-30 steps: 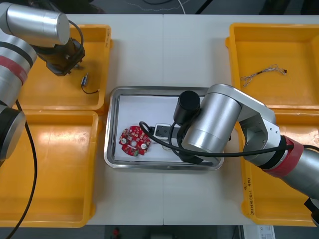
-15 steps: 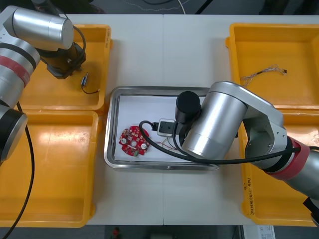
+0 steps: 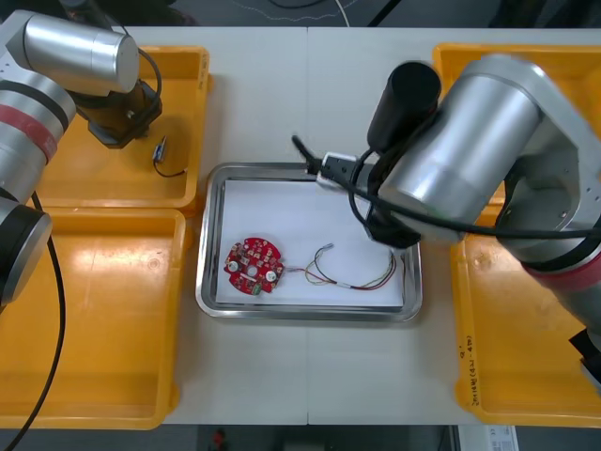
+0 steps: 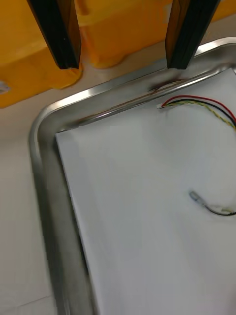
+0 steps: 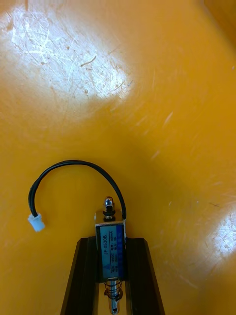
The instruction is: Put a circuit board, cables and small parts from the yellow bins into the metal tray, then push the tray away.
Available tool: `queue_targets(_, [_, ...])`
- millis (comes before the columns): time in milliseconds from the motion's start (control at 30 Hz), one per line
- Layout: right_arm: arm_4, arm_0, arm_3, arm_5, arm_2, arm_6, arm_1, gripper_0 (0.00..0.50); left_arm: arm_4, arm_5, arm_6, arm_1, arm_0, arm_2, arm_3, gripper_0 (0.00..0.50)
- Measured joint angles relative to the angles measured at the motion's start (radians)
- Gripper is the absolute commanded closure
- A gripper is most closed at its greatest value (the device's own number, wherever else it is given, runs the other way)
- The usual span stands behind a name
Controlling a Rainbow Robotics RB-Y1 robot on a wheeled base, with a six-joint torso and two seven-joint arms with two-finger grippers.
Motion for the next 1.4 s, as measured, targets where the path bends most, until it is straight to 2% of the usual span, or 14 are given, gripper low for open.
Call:
queue_targets(133, [-0.079, -0.033, 0.002, 0.0, -0.097, 0.0, -0.018, 0.0, -0.03, 0.041, 0.0, 0.0, 0.0, 0.036, -0.019, 0.5])
queue_targets(333, [-0.172, -0.066, 0.022, 0.0, -0.205, 0.0, -0.103, 0.0, -0.083, 0.244, -0.008, 0.0, 0.0, 0.194, -0.134, 0.5])
queue_targets(533, [-0.193, -0.068, 0.08, 0.001, -0.313, 0.0, -0.163, 0.0, -0.1, 0.38, -0.113, 0.0, 0.0, 0.311, -0.239, 0.5])
queue_targets(667, [-0.183, -0.069, 0.132, 0.001, -0.382, 0.001, -0.178, 0.0, -0.106, 0.47, -0.225, 0.0, 0.0, 0.325, -0.298, 0.499])
queue_targets(867, [-0.124, -0.092, 0.235, 0.001, -0.45, 0.001, -0.183, 0.0, -0.095, 0.597, -0.242, 0.0, 0.0, 0.31, -0.4, 0.5])
queue_targets(1033, [-0.096, -0.132, 0.358, 0.001, -0.489, 0.001, -0.183, 0.0, -0.035, 0.682, -0.242, 0.0, 0.001, 0.253, -0.507, 0.5])
queue_targets(1200, [-0.063, -0.157, 0.462, 0.001, -0.528, -0.01, -0.182, 0.0, 0.031, 0.759, -0.242, -0.002, 0.021, 0.198, -0.667, 0.5])
queue_targets(1400, [0.023, -0.167, 0.519, 0.001, -0.589, -0.212, -0.158, 0.0, 0.122, 0.782, -0.242, -0.002, 0.067, 0.081, -0.816, 0.499])
